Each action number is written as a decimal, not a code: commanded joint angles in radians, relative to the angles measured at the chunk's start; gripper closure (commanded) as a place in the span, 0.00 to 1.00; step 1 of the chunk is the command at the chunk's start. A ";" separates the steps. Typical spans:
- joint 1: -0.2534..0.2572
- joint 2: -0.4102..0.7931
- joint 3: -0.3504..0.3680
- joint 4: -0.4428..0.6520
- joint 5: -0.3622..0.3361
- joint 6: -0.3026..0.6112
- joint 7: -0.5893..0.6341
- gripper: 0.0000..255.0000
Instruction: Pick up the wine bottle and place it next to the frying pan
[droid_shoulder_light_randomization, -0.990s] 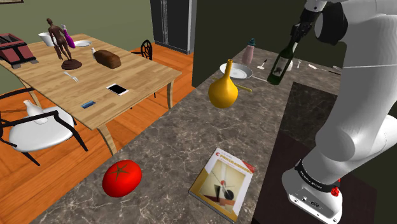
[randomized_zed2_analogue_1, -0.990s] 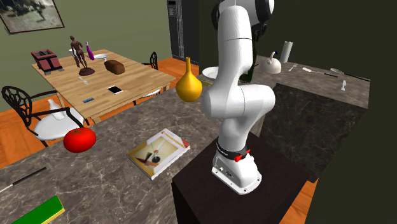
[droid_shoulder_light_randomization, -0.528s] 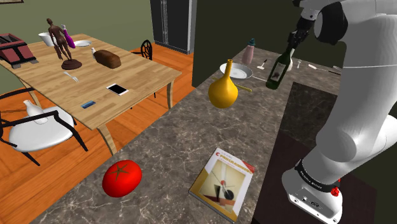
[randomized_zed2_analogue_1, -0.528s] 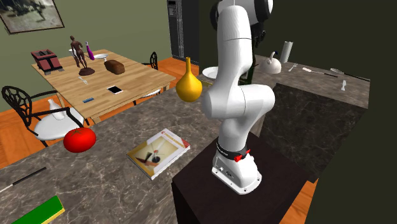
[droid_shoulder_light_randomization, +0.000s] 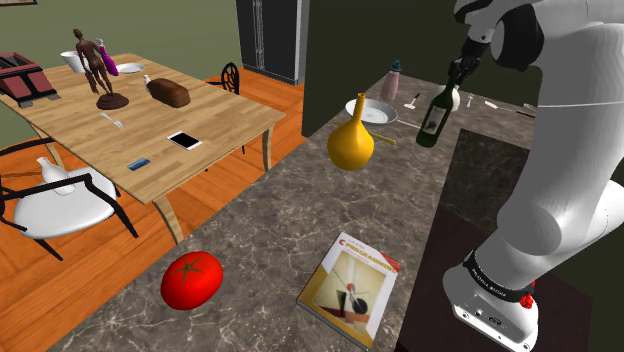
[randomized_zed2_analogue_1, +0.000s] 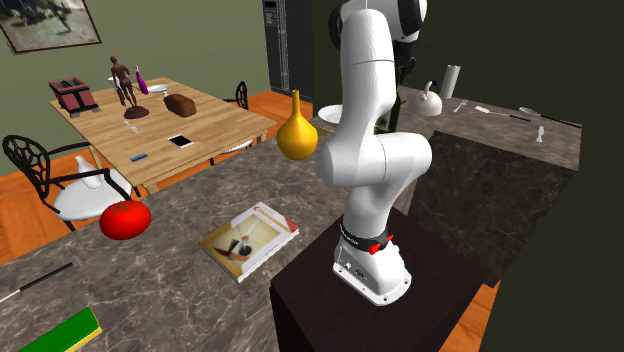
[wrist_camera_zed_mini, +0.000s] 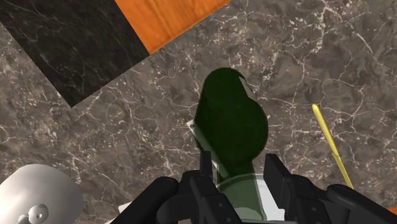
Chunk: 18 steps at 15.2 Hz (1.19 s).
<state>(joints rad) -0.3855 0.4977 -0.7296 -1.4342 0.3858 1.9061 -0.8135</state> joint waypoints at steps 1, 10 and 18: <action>0.002 -0.002 0.000 -0.005 -0.001 0.004 0.000 1.00; 0.002 -0.002 0.000 -0.005 0.000 0.004 0.000 0.00; -0.007 -0.029 -0.014 0.087 -0.023 -0.106 0.018 0.00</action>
<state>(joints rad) -0.3913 0.4677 -0.7434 -1.3518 0.3630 1.8036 -0.7962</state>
